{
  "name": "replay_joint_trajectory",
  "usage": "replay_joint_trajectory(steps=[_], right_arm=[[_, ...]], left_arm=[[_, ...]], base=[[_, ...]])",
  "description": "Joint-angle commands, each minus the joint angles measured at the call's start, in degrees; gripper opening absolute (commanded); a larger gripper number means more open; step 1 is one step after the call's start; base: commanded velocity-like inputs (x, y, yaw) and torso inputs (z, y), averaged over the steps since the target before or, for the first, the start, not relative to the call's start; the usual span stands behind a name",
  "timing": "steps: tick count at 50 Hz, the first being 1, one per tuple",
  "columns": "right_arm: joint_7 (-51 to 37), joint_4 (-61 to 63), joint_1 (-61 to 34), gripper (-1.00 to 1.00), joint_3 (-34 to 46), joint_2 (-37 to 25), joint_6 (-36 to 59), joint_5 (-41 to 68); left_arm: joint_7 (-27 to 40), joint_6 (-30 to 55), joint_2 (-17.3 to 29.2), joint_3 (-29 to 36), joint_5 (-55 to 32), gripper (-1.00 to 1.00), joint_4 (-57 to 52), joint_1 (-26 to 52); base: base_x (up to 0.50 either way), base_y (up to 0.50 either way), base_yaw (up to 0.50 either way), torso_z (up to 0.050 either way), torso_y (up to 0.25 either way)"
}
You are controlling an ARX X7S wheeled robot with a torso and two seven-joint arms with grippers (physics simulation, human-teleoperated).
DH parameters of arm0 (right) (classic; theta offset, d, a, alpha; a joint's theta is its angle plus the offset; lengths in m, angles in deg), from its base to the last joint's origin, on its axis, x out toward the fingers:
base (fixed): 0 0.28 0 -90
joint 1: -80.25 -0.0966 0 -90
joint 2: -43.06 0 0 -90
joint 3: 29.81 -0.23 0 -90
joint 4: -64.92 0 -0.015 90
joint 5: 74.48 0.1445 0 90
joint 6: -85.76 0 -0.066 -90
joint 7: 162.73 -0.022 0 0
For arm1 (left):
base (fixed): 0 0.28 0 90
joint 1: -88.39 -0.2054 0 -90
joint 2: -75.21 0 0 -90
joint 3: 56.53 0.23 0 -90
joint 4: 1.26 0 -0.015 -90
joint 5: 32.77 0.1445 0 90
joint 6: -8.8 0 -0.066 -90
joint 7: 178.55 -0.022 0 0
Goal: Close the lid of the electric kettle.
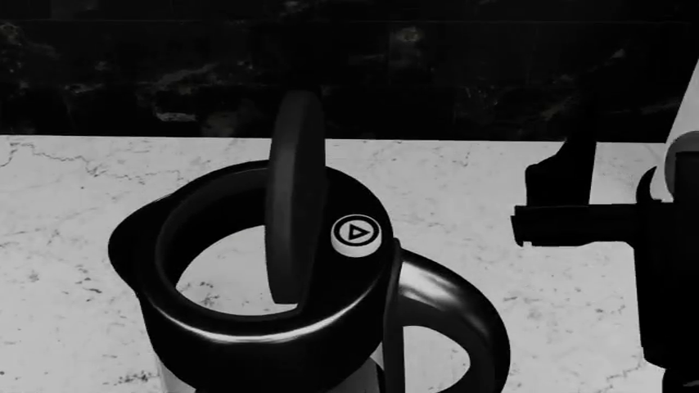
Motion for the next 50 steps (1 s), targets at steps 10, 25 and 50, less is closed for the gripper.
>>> replay_joint_trajectory(steps=[10, 25, 50], right_arm=[[2.5, -7.9, -12.1, 1.00, 7.7, 0.1, -1.9, -0.4], [3.7, -11.0, -13.7, 1.00, 10.8, 1.0, -5.2, -1.0], [5.8, -15.3, -15.0, 1.00, 14.1, 4.3, -10.0, -0.4]], left_arm=[[1.3, -0.6, -0.7, 0.3, 0.0, 1.00, -0.6, -0.7], [1.7, -1.0, -0.8, 0.4, 0.0, 1.00, -0.4, -0.5], [3.3, -1.2, -1.1, -1.0, -0.8, 1.00, -2.0, -1.7]], base=[[0.00, 0.00, 0.00, 0.000, 0.000], [0.00, 0.00, 0.00, 0.000, 0.000], [0.00, 0.00, 0.00, 0.000, 0.000]])
